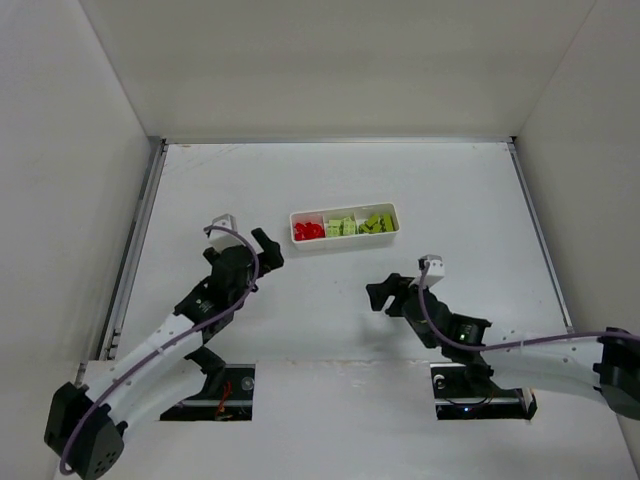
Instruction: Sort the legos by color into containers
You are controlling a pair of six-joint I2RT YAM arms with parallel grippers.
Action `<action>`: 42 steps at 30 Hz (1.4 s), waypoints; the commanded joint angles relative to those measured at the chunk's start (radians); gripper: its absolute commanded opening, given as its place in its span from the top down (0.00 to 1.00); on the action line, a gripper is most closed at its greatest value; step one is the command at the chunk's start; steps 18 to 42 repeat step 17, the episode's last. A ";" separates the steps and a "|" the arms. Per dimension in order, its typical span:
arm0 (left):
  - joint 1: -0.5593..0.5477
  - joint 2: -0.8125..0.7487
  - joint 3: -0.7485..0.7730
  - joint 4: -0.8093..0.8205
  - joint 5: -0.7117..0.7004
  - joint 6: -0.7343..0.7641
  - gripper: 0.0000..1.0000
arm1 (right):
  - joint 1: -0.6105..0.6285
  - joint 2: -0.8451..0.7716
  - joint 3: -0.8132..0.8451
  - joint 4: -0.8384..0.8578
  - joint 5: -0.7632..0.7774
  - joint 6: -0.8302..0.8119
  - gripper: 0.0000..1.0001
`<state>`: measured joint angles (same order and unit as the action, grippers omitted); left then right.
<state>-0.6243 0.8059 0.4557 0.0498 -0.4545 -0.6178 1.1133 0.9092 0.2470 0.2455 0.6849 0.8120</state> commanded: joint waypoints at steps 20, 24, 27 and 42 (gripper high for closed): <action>0.093 -0.168 -0.043 -0.311 0.063 -0.083 0.00 | -0.042 -0.273 -0.094 -0.135 0.097 0.062 0.00; 0.093 -0.168 -0.043 -0.311 0.063 -0.083 0.00 | -0.042 -0.273 -0.094 -0.135 0.097 0.062 0.00; 0.093 -0.168 -0.043 -0.311 0.063 -0.083 0.00 | -0.042 -0.273 -0.094 -0.135 0.097 0.062 0.00; 0.093 -0.168 -0.043 -0.311 0.063 -0.083 0.00 | -0.042 -0.273 -0.094 -0.135 0.097 0.062 0.00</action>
